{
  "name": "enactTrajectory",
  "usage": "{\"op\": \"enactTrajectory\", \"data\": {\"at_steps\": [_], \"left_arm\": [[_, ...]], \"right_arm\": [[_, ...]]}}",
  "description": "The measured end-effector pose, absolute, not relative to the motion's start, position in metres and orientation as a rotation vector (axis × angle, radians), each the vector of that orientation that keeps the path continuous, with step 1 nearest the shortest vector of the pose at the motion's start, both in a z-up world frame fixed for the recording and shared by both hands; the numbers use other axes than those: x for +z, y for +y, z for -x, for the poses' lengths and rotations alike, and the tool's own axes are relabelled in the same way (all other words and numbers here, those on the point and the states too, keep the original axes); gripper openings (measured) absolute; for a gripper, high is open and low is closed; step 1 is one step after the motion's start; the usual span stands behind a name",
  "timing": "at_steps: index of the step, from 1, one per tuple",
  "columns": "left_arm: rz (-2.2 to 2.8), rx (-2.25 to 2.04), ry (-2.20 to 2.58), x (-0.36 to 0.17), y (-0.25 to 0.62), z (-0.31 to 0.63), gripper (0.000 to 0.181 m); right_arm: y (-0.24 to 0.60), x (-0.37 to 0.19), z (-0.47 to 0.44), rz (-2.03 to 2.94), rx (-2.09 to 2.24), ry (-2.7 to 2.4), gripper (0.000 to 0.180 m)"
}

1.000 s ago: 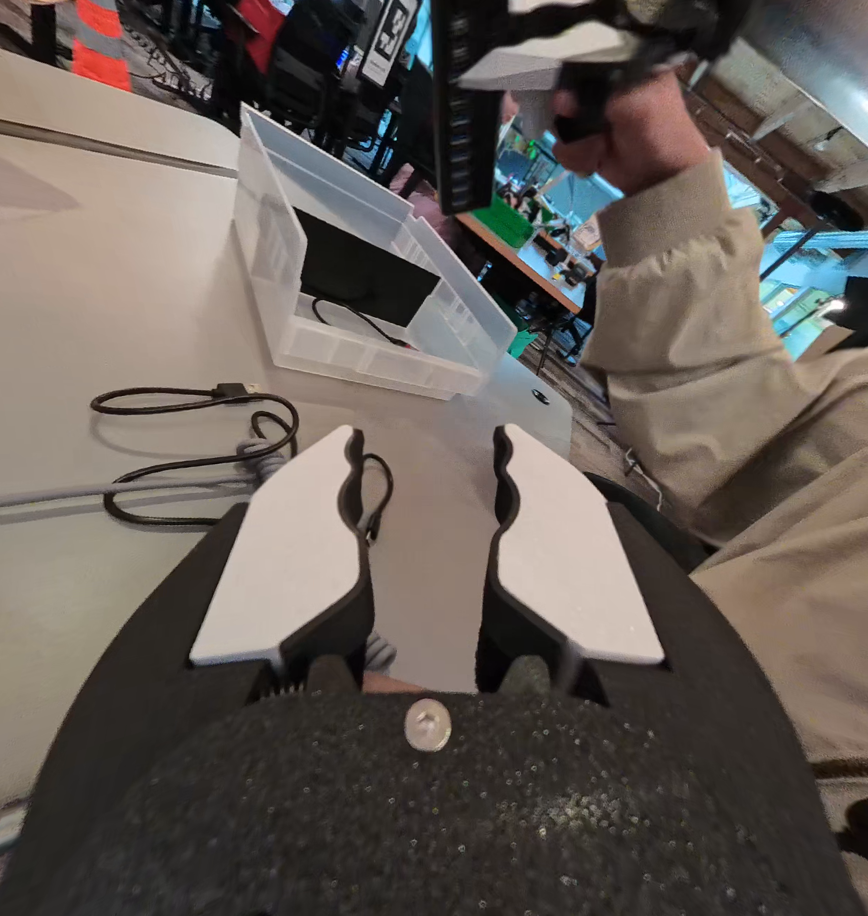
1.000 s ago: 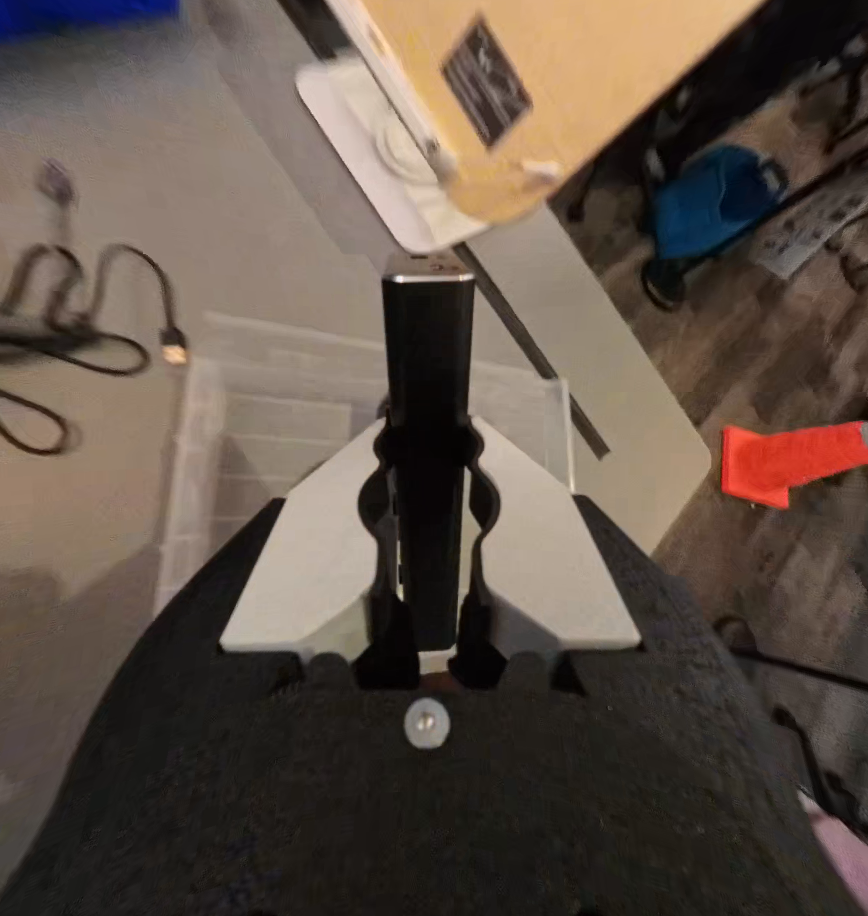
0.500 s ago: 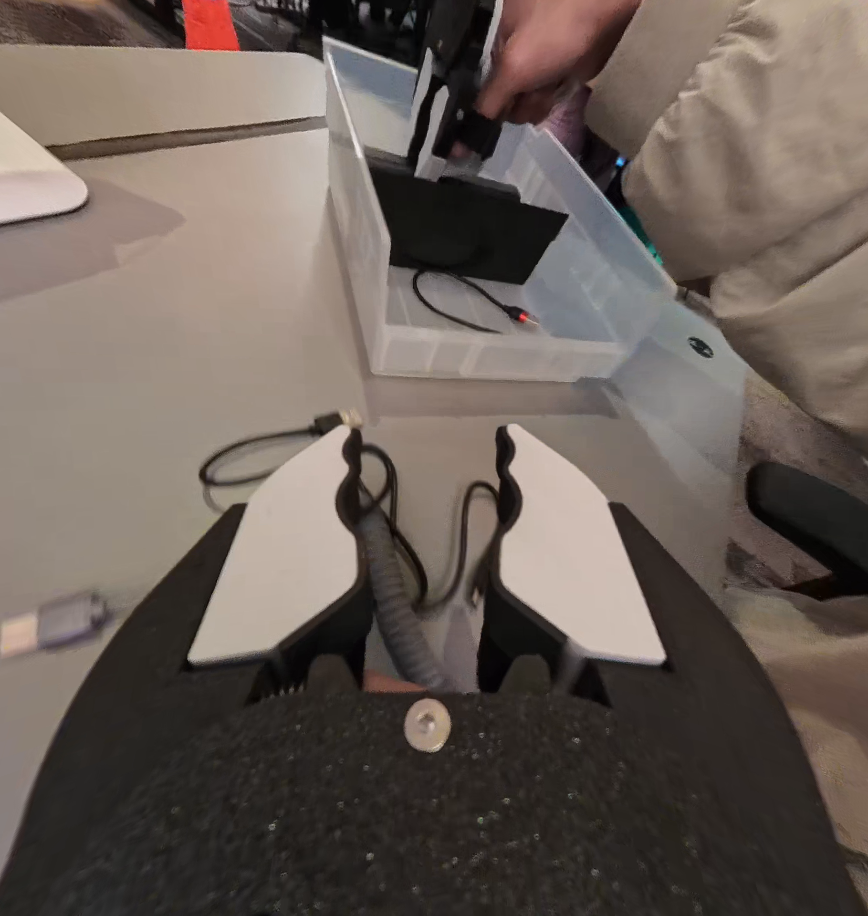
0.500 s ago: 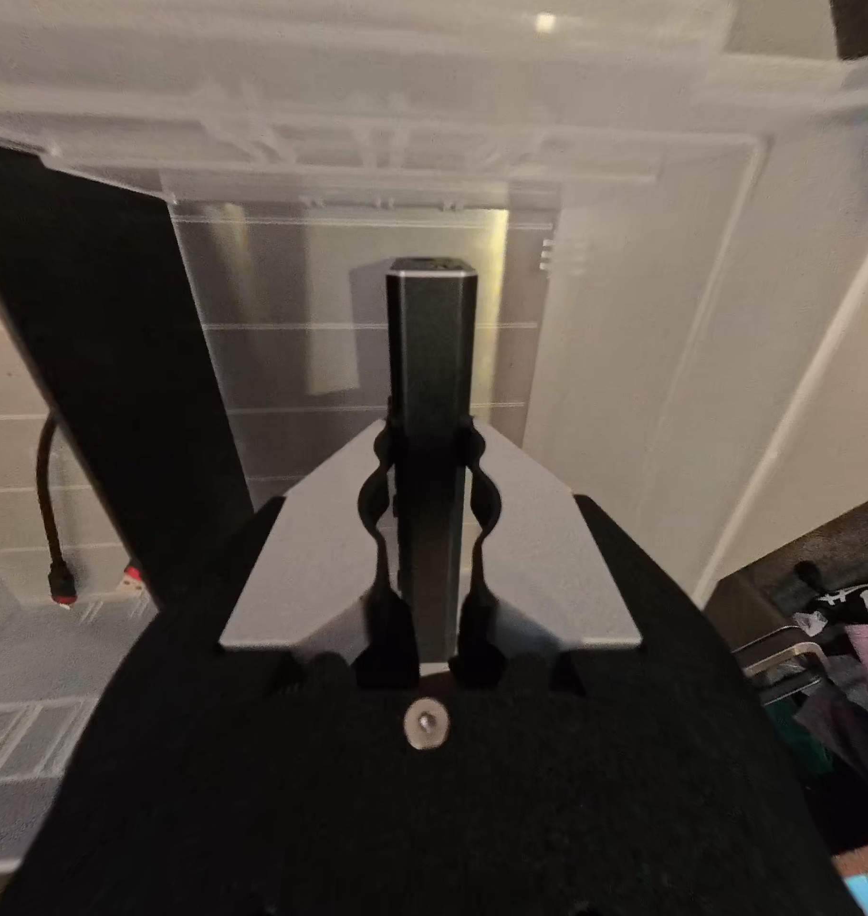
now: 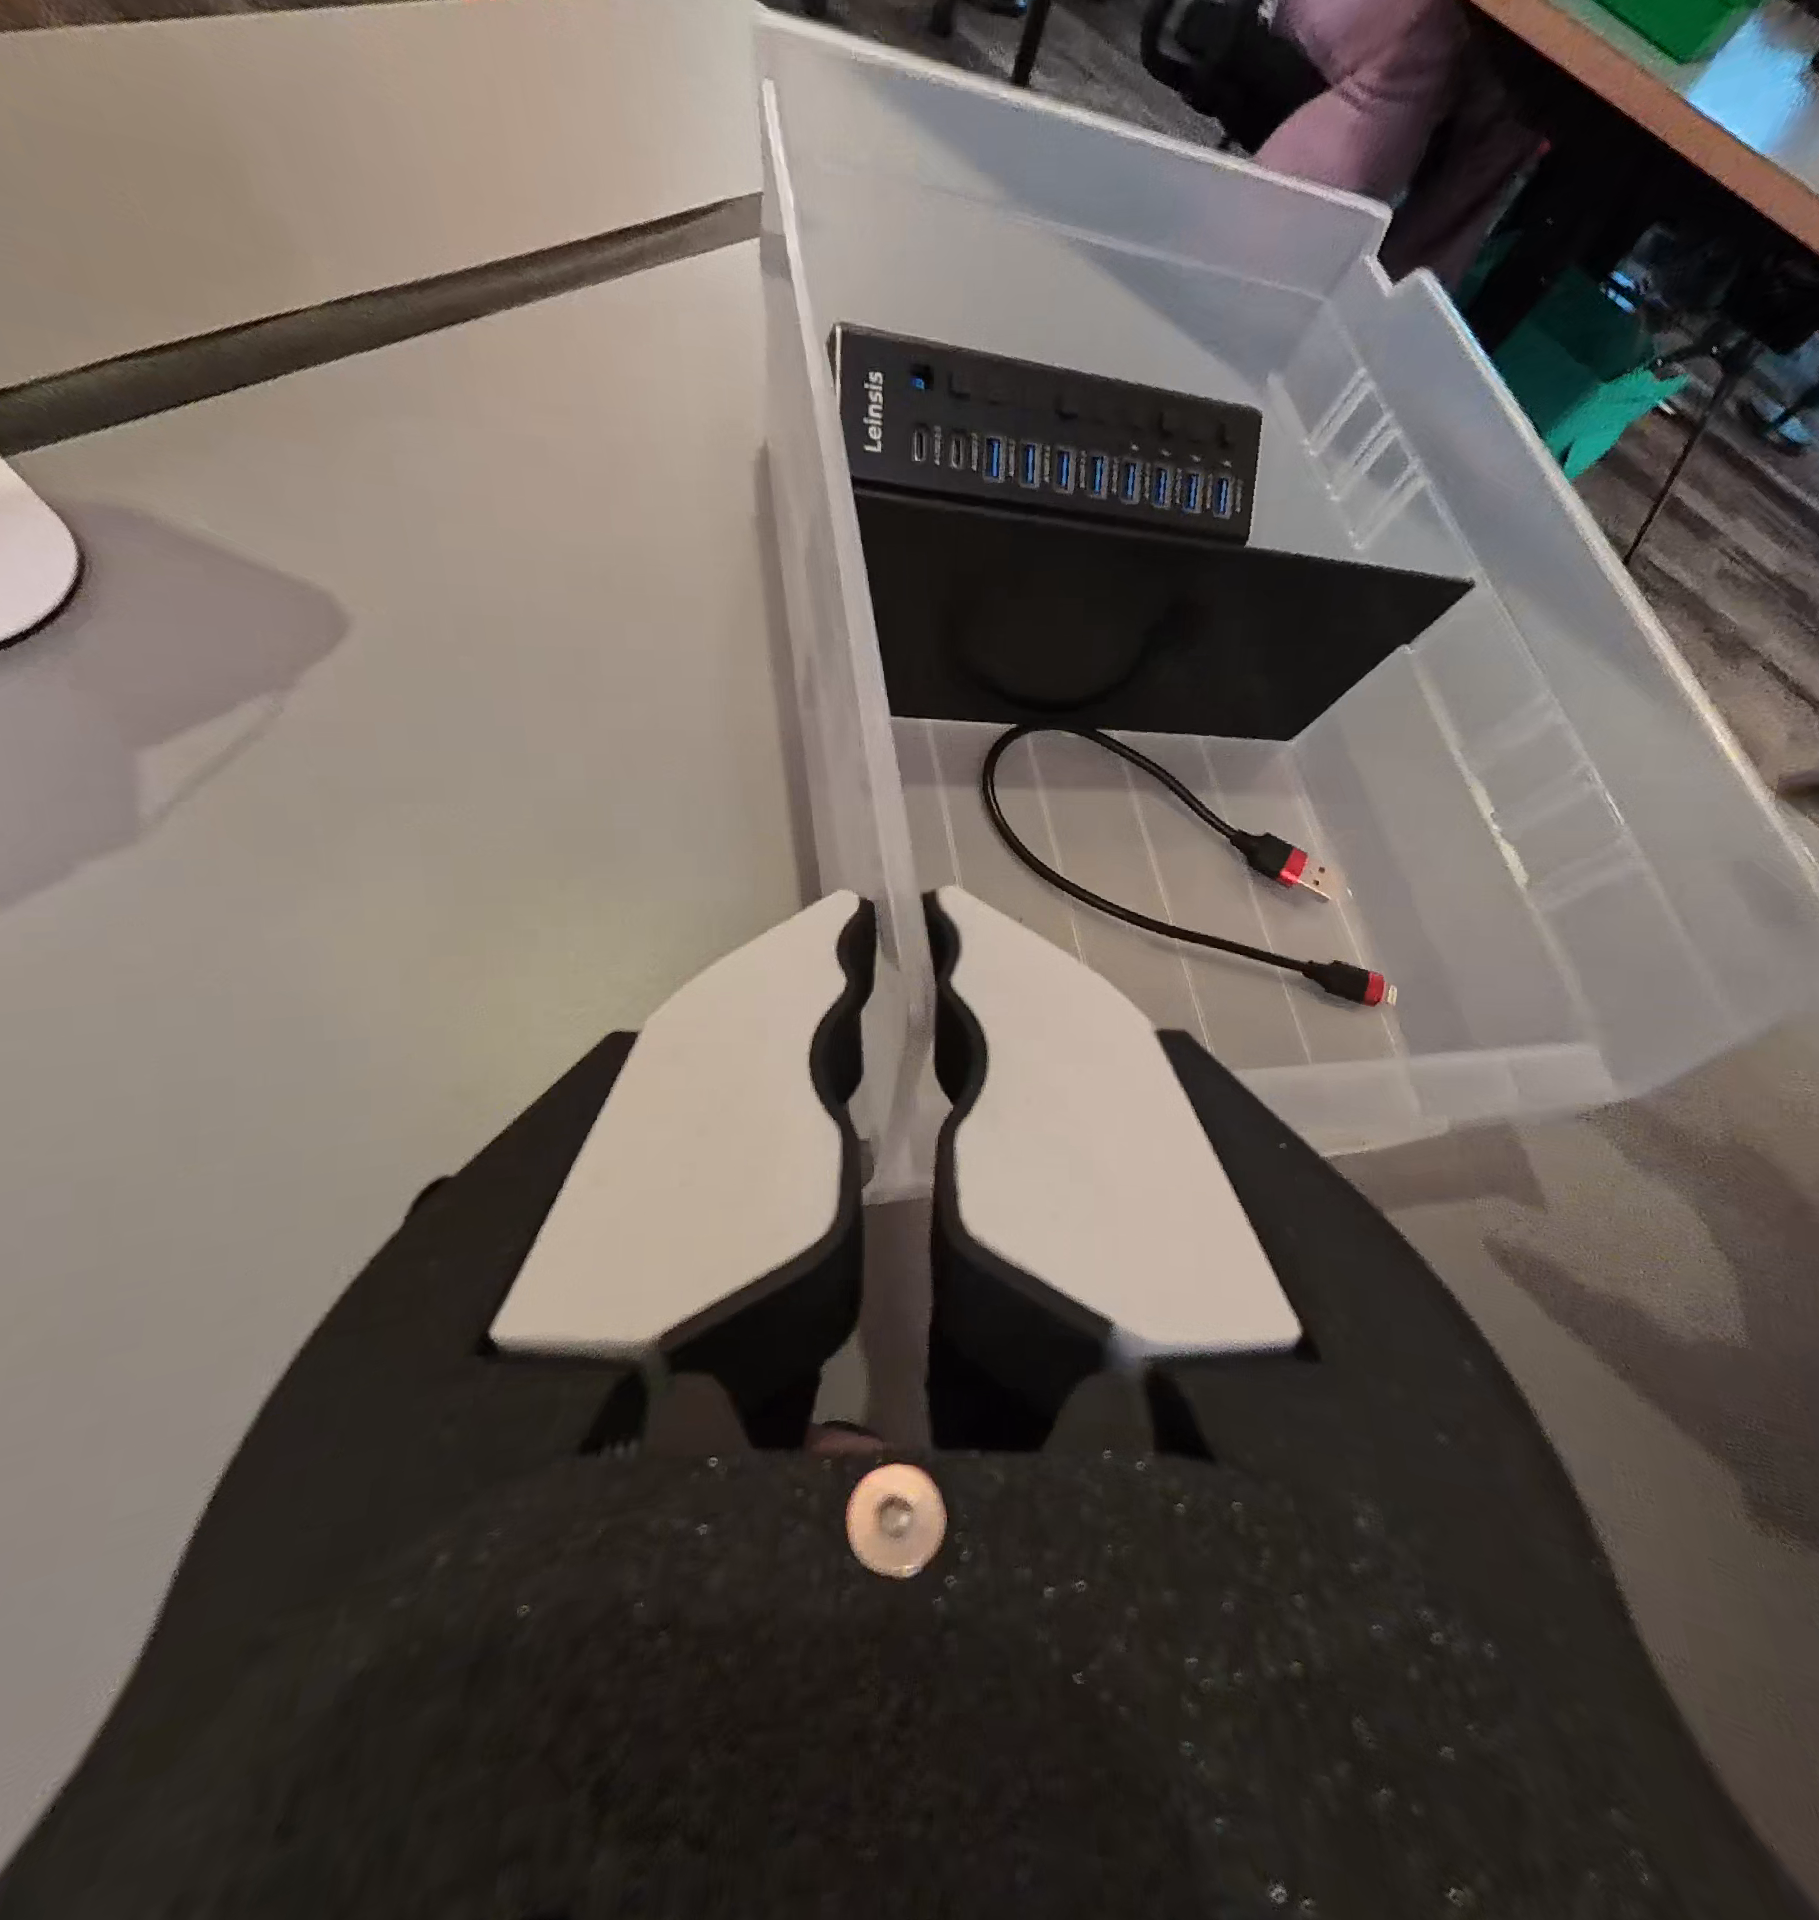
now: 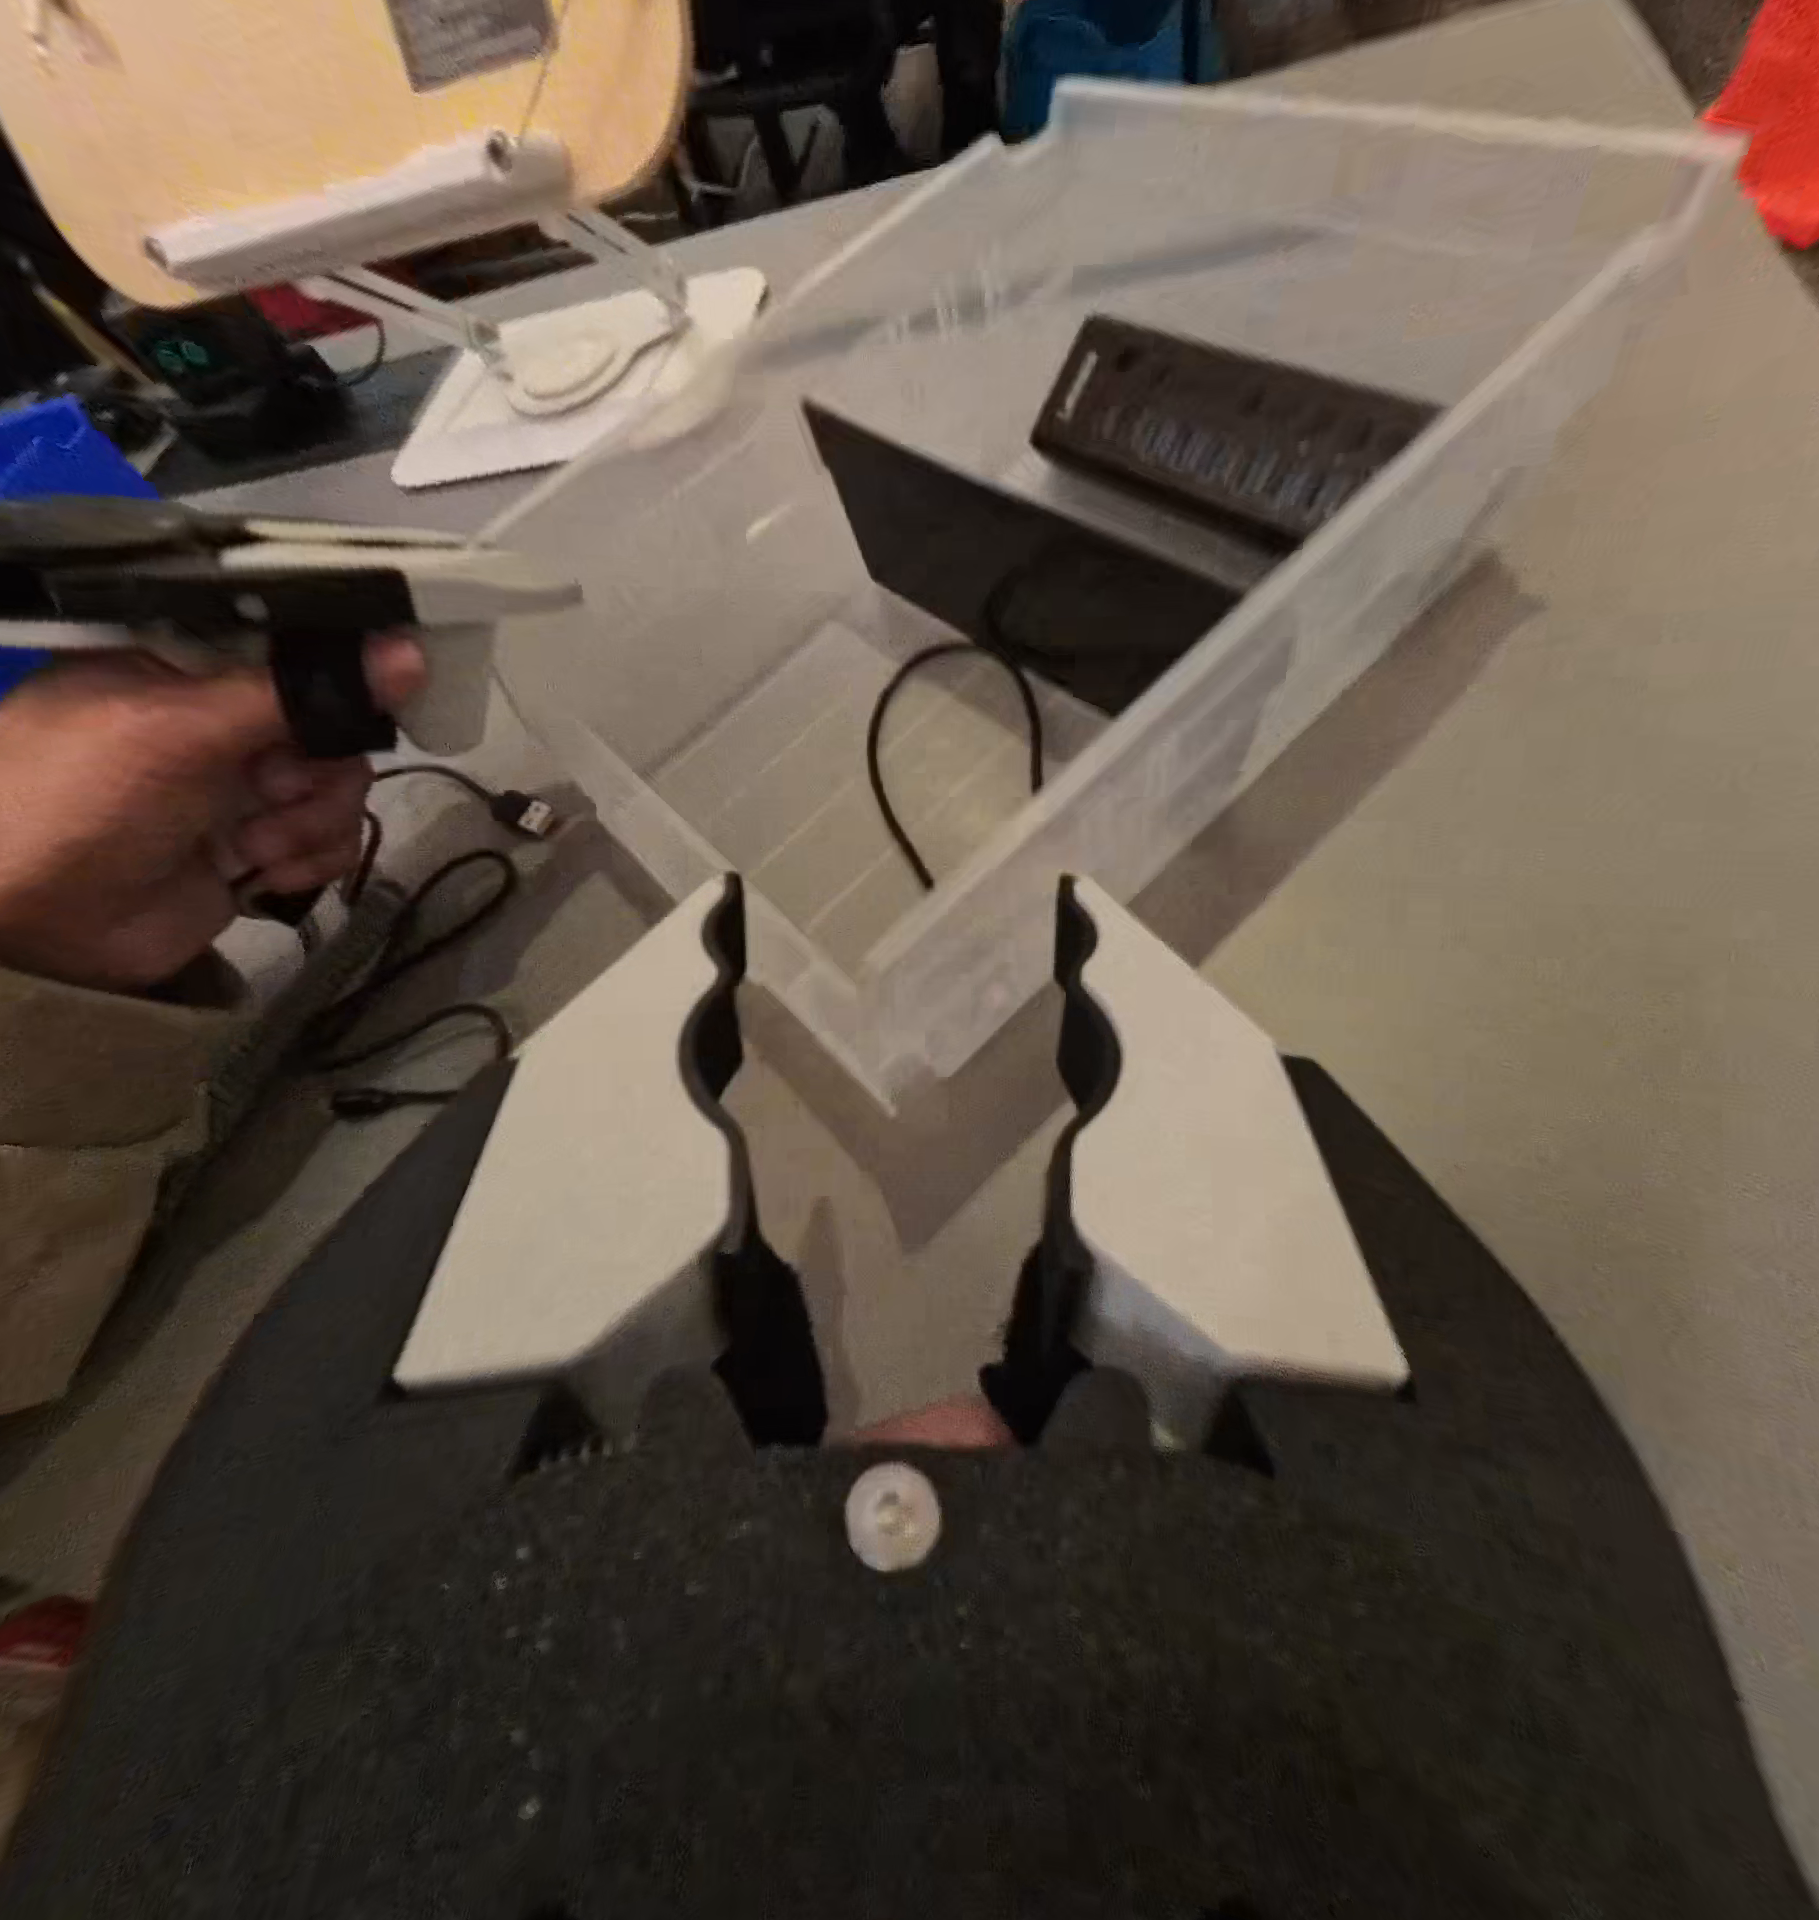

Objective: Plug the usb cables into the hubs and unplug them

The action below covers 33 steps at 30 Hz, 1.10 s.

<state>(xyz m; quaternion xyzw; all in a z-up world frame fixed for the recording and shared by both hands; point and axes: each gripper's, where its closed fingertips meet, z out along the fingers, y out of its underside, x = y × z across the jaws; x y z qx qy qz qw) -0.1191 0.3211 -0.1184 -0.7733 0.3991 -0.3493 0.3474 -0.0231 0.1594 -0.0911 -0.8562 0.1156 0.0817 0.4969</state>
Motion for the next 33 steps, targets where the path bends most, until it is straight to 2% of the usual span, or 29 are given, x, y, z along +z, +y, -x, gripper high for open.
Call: {"op": "enactTrajectory", "data": {"at_steps": [4, 5, 6, 7, 9, 13, 18, 23, 24, 26, 28, 30, 33], "left_arm": [[2.017, -0.838, 0.991, -0.119, 0.313, 0.122, 0.006], [2.015, -0.83, 0.991, -0.119, 0.308, 0.122, 0.006], [2.013, -0.832, 0.993, -0.119, 0.302, 0.122, 0.007], [2.012, -0.841, 0.995, -0.119, 0.295, 0.122, 0.008], [2.01, -0.871, 0.999, -0.118, 0.277, 0.12, 0.011], [1.981, -0.993, 1.075, -0.117, 0.229, 0.105, 0.024], [1.983, -1.115, 1.158, -0.112, 0.191, 0.106, 0.029], [1.984, -1.171, 1.028, -0.087, 0.188, 0.198, 0.033], [1.981, -1.127, 1.0, -0.085, 0.189, 0.225, 0.034], [1.98, -1.014, 0.936, -0.087, 0.193, 0.279, 0.034], [1.996, -0.889, 0.883, -0.099, 0.197, 0.326, 0.035], [1.993, -0.796, 0.848, -0.114, 0.198, 0.357, 0.035], [1.921, -0.832, 0.715, -0.12, 0.2, 0.374, 0.035]], "right_arm": [[0.143, -0.141, 0.023, 2.129, -0.022, 0.412, 0.058], [0.147, -0.14, 0.018, 2.107, -0.071, 0.421, 0.048], [0.15, -0.137, 0.012, 2.08, -0.116, 0.414, 0.028], [0.152, -0.133, 0.005, 2.069, -0.159, 0.4, 0.016], [0.154, -0.128, -0.018, 2.081, -0.286, 0.382, 0.009], [0.165, -0.127, -0.072, 2.127, -0.429, 0.293, 0.009], [0.196, -0.13, -0.113, 2.141, -0.157, 0.304, 0.006], [0.202, -0.126, -0.128, 2.133, -0.209, 0.218, 0.013], [0.194, -0.117, -0.13, 2.103, -0.244, 0.236, 0.022], [0.169, -0.088, -0.118, 2.047, -0.323, 0.234, 0.03], [0.147, -0.051, -0.083, 1.92, -0.37, 0.193, 0.029], [0.149, -0.041, -0.002, 1.905, -0.097, 0.067, 0.029], [0.164, -0.069, 0.154, 1.978, 0.58, -0.142, 0.037]]}}
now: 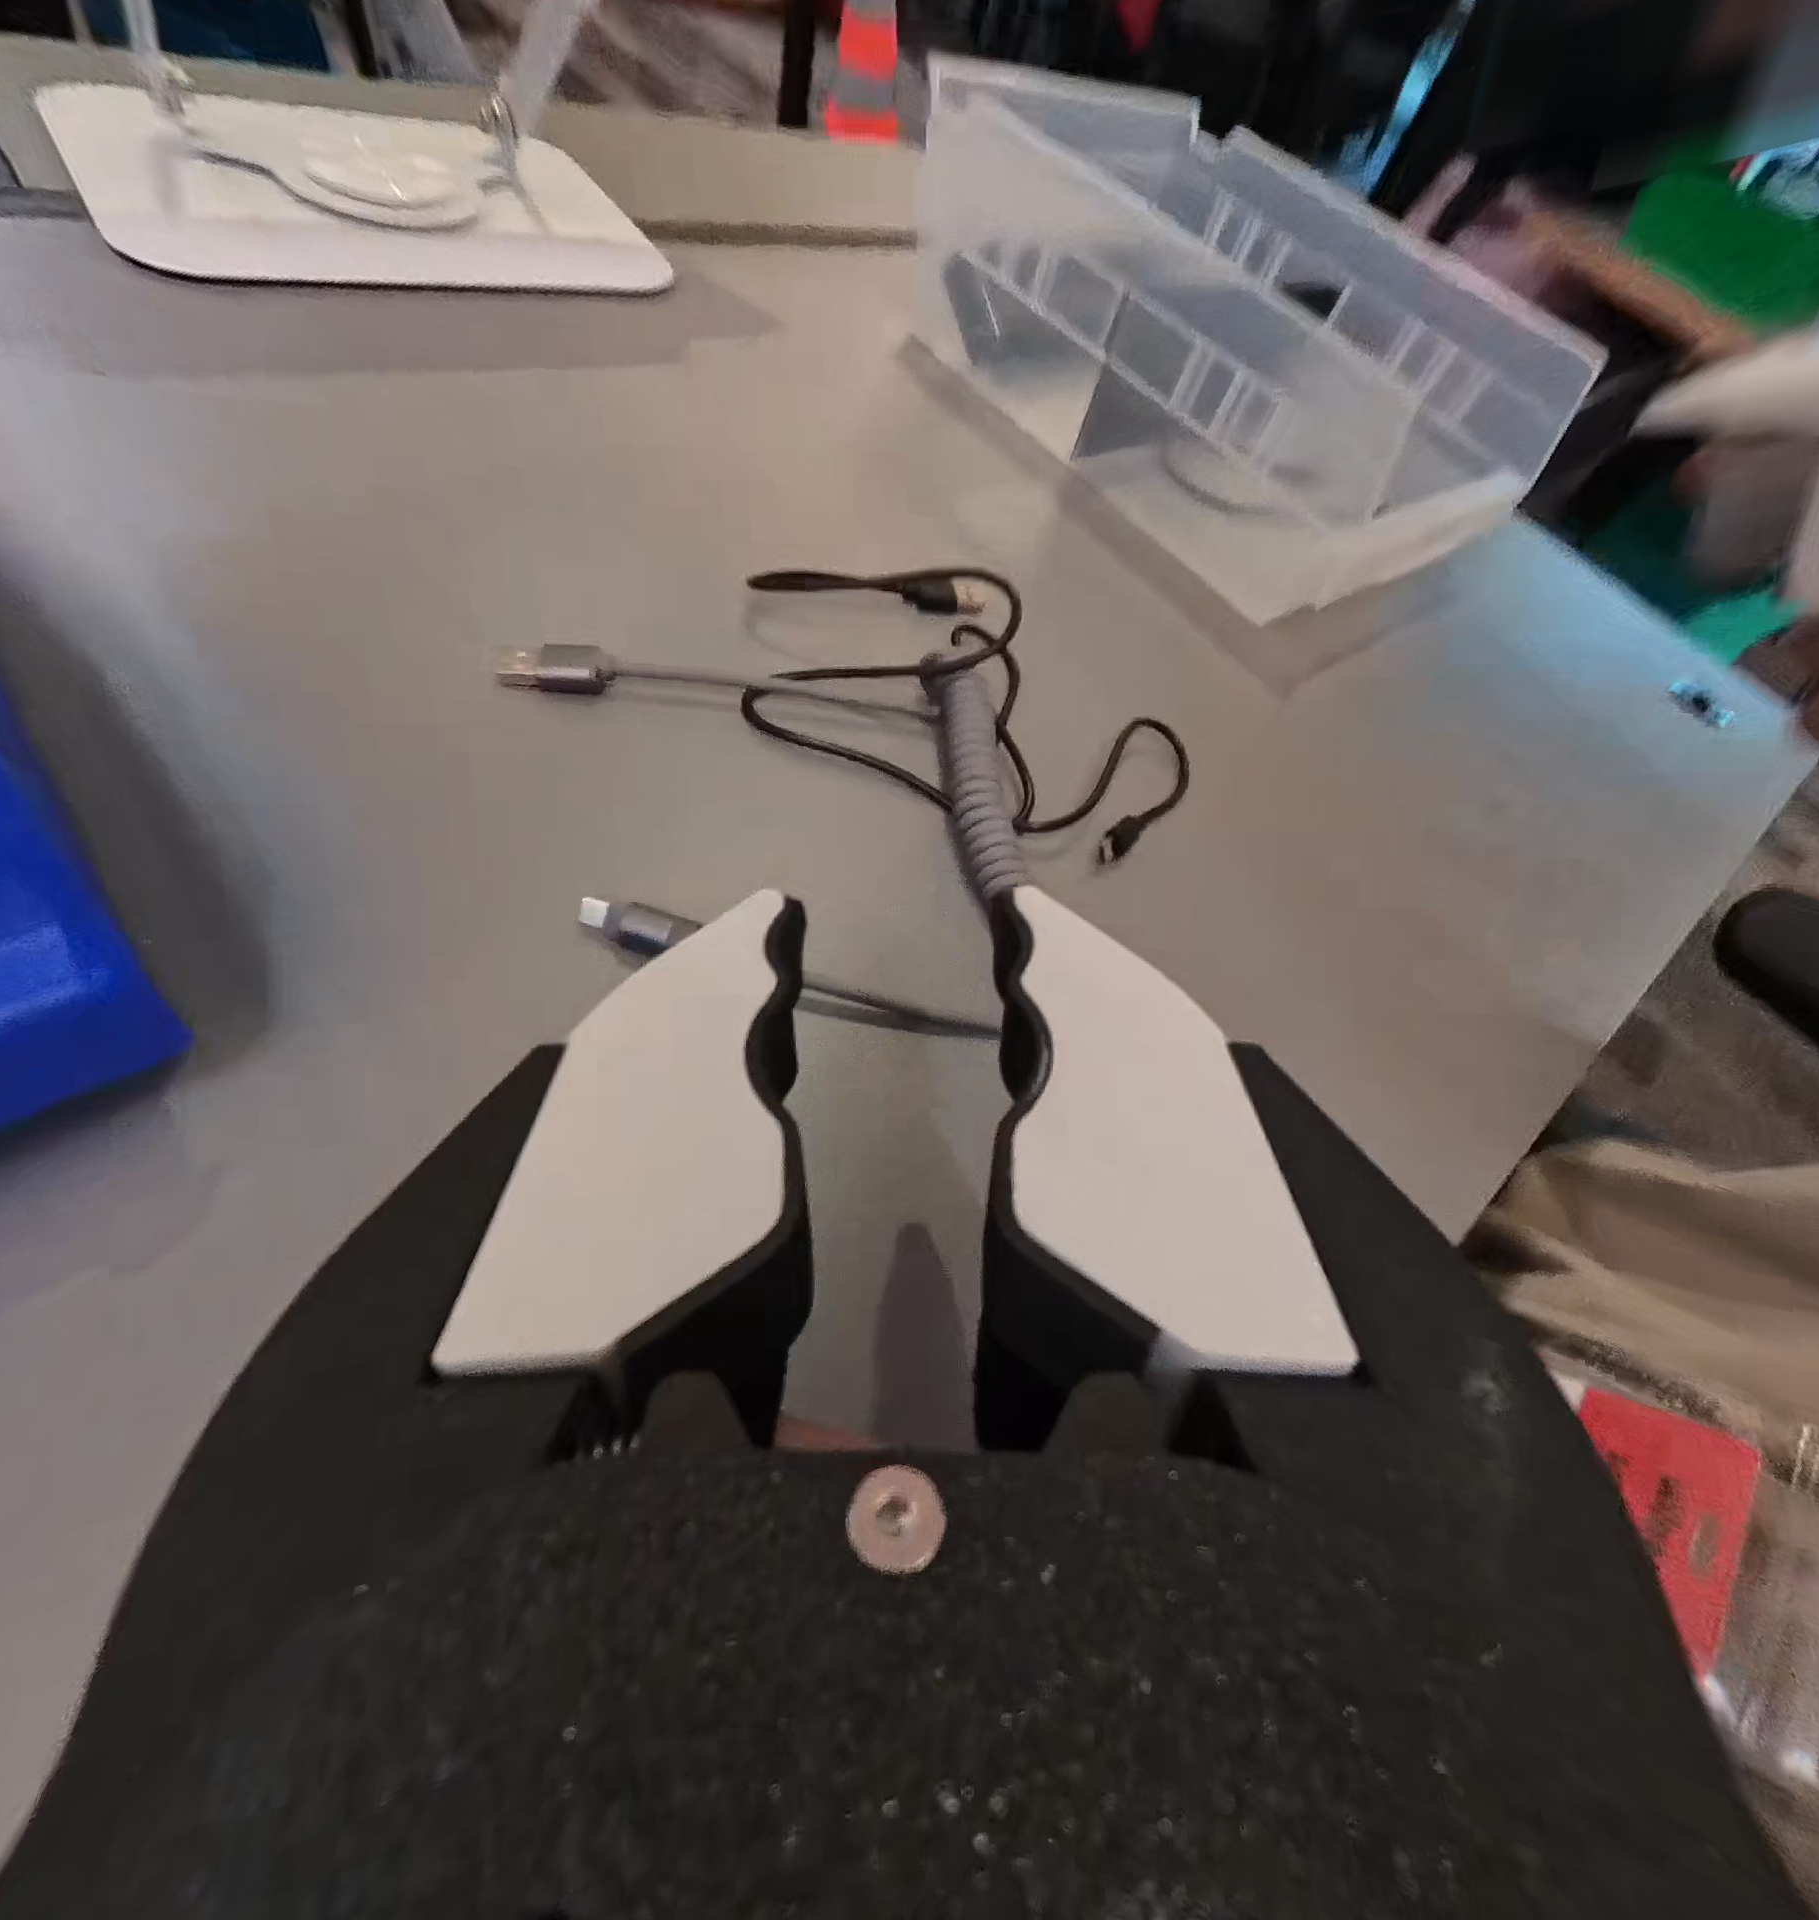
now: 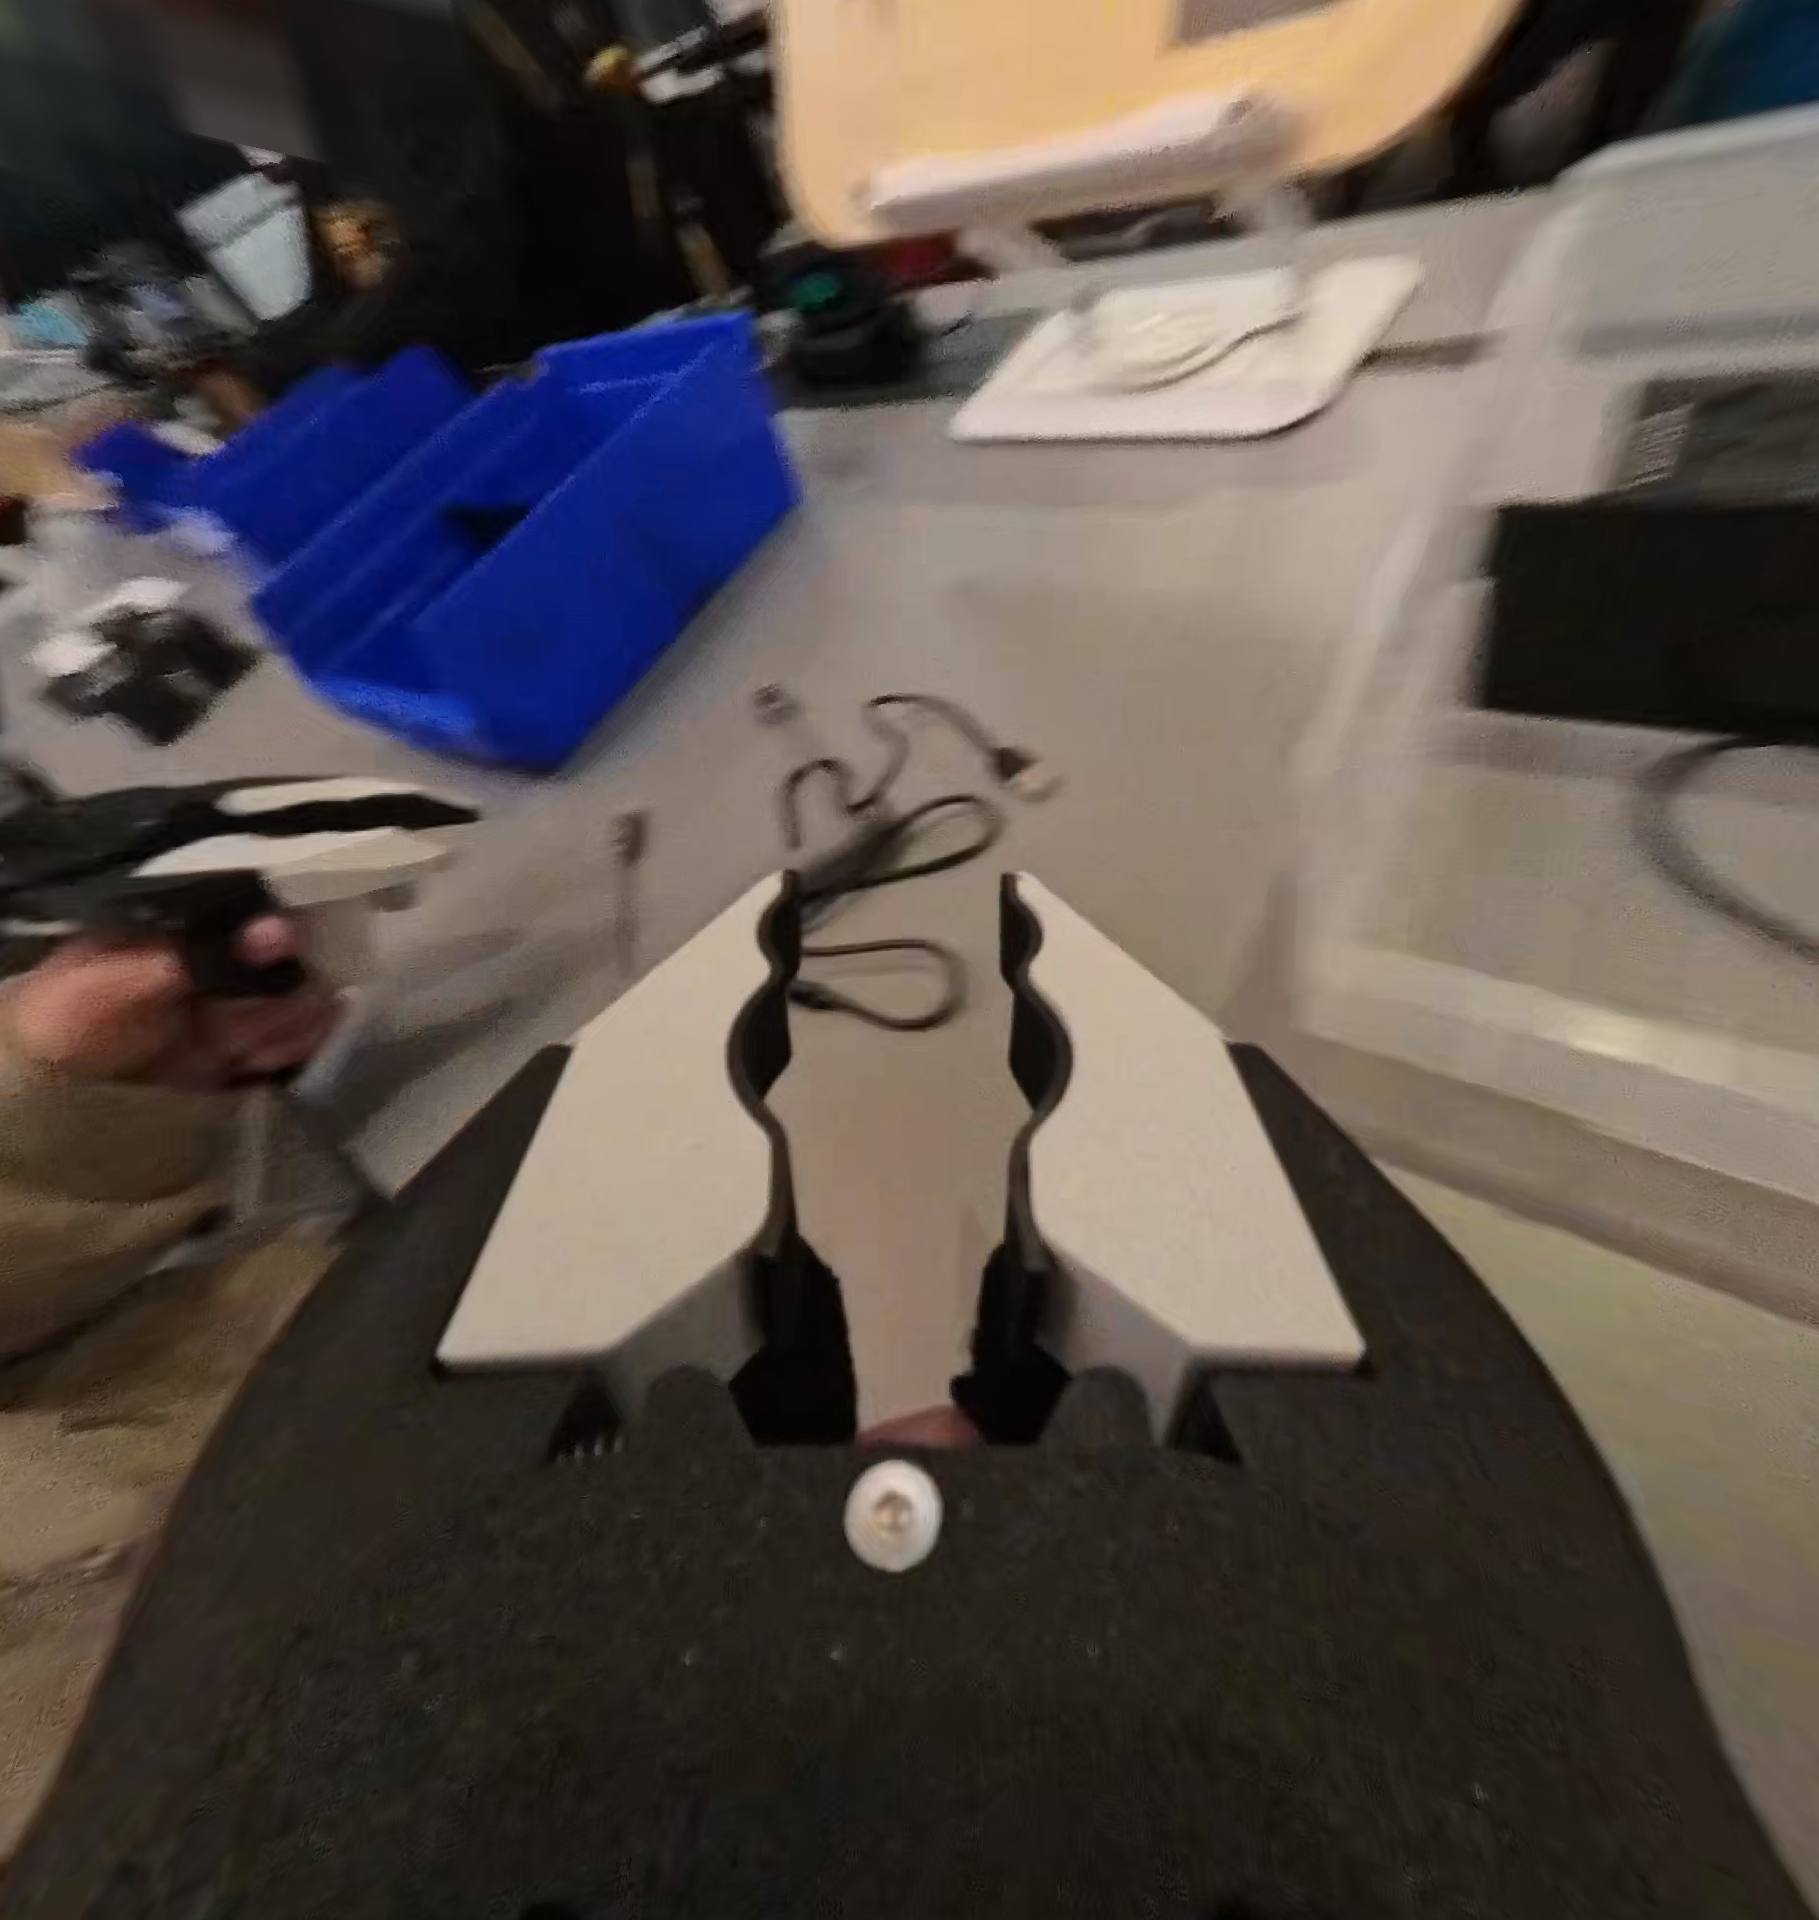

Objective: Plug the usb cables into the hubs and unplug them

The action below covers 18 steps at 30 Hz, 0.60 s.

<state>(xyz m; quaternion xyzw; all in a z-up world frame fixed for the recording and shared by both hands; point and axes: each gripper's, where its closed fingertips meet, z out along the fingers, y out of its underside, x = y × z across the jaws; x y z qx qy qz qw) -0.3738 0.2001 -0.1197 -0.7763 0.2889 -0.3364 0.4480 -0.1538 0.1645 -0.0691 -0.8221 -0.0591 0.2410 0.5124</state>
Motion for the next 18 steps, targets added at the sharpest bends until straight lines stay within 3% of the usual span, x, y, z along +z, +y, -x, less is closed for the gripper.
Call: {"op": "enactTrajectory", "data": {"at_steps": [2, 5, 9, 10, 11, 12, 13, 18], "left_arm": [[1.897, -0.875, 0.711, -0.117, 0.2, 0.374, 0.035], [1.856, -0.831, 0.777, -0.114, 0.207, 0.376, 0.034], [1.88, -0.849, 0.801, -0.12, 0.203, 0.379, 0.033], [1.887, -0.864, 0.795, -0.122, 0.2, 0.38, 0.033], [1.899, -0.873, 0.792, -0.123, 0.197, 0.381, 0.033], [1.906, -0.875, 0.782, -0.124, 0.195, 0.383, 0.033], [1.907, -0.869, 0.768, -0.123, 0.195, 0.385, 0.033], [1.932, -0.872, 0.721, -0.125, 0.198, 0.395, 0.032]], "right_arm": [[0.181, -0.104, 0.215, 2.082, 0.71, -0.269, 0.046], [0.218, -0.155, 0.241, 2.235, 0.497, -0.487, 0.052], [0.262, -0.166, 0.243, 2.271, 0.464, -0.461, 0.05], [0.271, -0.169, 0.241, 2.297, 0.47, -0.439, 0.048], [0.278, -0.174, 0.239, 2.334, 0.473, -0.441, 0.031], [0.283, -0.172, 0.24, 2.338, 0.504, -0.433, 0.01], [0.288, -0.164, 0.239, 2.321, 0.515, -0.416, 0.002], [0.306, -0.071, 0.251, 2.093, 0.492, -0.553, 0.002]]}}
